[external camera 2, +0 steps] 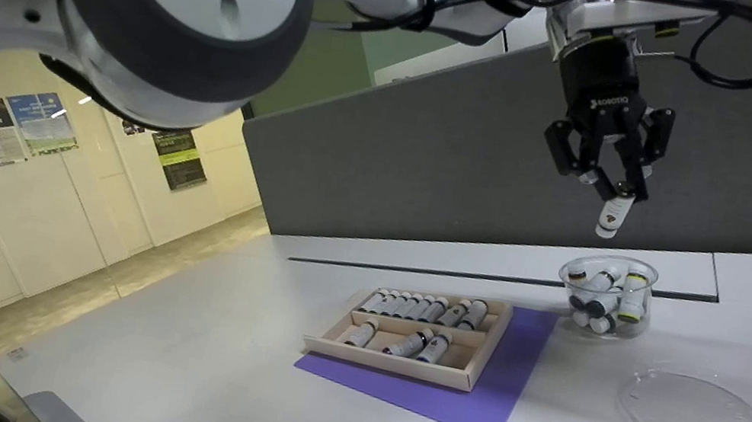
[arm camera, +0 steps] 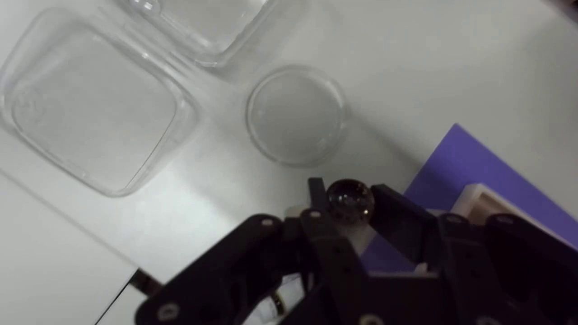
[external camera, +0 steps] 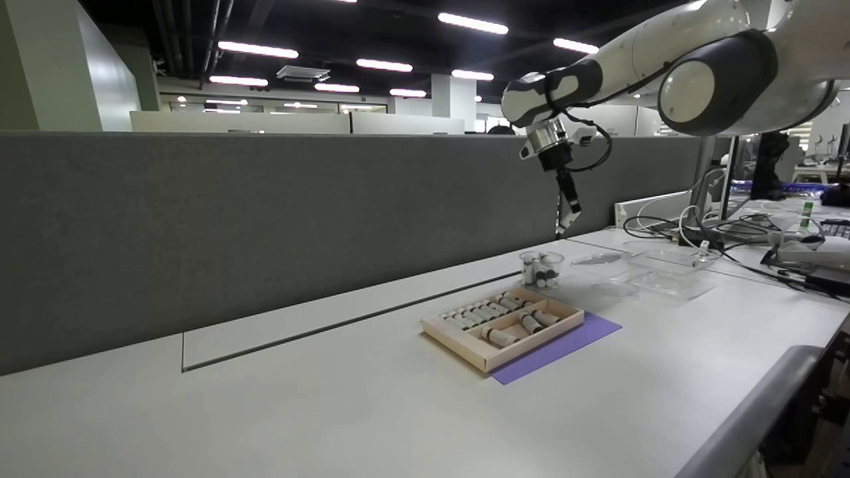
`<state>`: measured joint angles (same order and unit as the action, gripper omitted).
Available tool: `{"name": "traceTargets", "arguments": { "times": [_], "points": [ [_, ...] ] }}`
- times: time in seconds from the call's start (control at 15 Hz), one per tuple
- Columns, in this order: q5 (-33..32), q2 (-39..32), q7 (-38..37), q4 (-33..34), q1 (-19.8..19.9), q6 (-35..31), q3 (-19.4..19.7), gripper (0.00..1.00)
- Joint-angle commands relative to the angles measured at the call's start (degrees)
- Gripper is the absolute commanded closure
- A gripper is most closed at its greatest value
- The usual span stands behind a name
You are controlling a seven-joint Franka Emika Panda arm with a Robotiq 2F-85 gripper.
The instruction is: Pick the bottle on the table and put it in the bowl
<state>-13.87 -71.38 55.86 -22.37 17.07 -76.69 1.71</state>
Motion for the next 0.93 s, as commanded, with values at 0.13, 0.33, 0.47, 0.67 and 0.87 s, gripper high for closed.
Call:
{"name": "traceTargets", "arguments": {
  "times": [0.13,0.33,0.47,0.67,0.87],
  "points": [
    [4.28,-3.58,-7.05,-0.98,0.44,-15.27,-1.7,0.94],
    [5.14,-3.65,-9.89,-2.93,0.01,-14.2,-1.47,0.94],
    [5.24,-3.55,-11.86,-3.45,-0.36,-12.97,-1.1,0.94],
    [5.37,-3.31,-12.84,-3.47,-0.51,-11.43,-1.13,0.5],
    [5.5,-3.12,-13.22,-3.15,-0.71,-11.35,-1.36,0.36]
  ]
}}
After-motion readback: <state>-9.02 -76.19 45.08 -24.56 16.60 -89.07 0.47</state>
